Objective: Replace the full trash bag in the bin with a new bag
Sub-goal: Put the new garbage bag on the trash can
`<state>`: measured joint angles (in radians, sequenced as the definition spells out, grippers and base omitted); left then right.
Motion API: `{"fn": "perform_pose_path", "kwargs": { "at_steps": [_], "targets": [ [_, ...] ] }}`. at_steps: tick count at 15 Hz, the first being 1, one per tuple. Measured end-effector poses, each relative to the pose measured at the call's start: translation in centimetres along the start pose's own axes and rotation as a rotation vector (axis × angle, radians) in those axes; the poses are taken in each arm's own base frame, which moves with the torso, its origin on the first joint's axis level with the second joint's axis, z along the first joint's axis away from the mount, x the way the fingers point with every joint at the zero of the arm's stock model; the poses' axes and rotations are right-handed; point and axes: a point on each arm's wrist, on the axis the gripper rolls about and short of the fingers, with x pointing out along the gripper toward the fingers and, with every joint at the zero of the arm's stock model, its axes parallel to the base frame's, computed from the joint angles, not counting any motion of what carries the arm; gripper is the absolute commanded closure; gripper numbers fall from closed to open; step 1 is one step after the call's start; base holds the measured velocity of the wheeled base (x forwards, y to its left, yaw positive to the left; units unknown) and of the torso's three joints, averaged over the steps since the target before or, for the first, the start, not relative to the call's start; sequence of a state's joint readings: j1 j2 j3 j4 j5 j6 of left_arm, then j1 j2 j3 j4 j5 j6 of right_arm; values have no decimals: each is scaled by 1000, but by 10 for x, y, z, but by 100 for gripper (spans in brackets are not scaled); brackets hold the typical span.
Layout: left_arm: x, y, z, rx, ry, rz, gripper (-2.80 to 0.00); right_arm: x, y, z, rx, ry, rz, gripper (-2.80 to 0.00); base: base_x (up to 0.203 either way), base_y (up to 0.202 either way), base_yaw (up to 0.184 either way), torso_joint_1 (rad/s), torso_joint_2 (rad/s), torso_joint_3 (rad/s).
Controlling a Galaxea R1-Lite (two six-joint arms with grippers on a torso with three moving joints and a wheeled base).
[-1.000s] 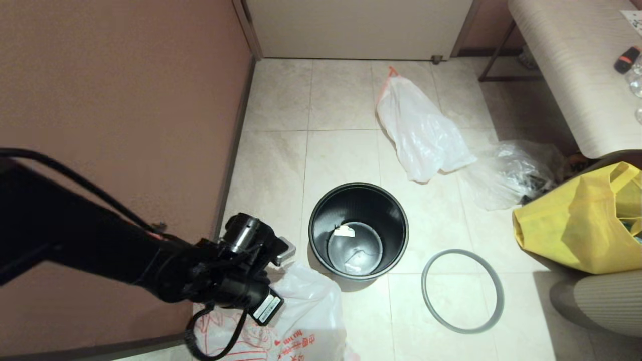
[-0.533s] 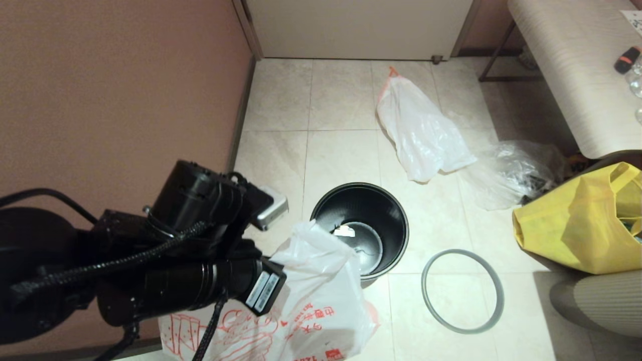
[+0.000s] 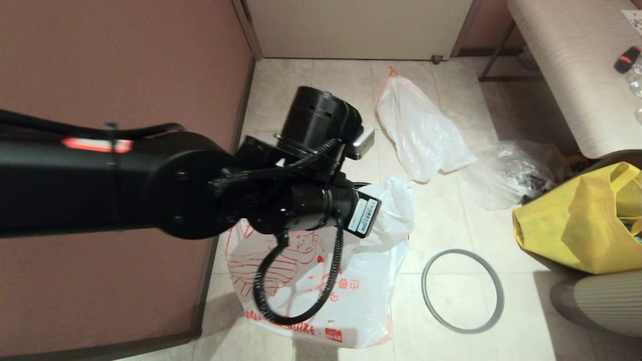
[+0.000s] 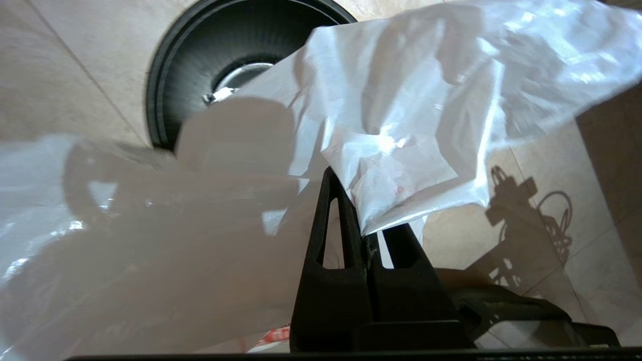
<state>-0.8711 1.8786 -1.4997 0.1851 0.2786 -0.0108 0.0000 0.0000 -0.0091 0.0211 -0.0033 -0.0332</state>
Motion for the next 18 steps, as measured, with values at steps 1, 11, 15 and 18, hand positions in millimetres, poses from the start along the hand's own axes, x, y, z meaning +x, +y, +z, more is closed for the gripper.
{"fn": "perform_pose_path", "kwargs": {
  "at_steps": [1, 11, 15, 18],
  "targets": [
    [29, -5, -4, 0, 27, -3, 0, 0, 0, 0, 0, 0, 0, 0, 0, 0, 0, 0, 0, 0],
    [290, 36, -112, 112, -81, 284, 0, 0, 0, 0, 0, 0, 0, 0, 0, 0, 0, 0, 0, 0],
    [320, 48, -170, 230, 80, 288, 0, 0, 0, 0, 0, 0, 0, 0, 0, 0, 0, 0, 0, 0],
    [328, 46, -191, 269, 152, 281, 0, 0, 0, 0, 0, 0, 0, 0, 0, 0, 0, 0, 0, 0]
  ]
}}
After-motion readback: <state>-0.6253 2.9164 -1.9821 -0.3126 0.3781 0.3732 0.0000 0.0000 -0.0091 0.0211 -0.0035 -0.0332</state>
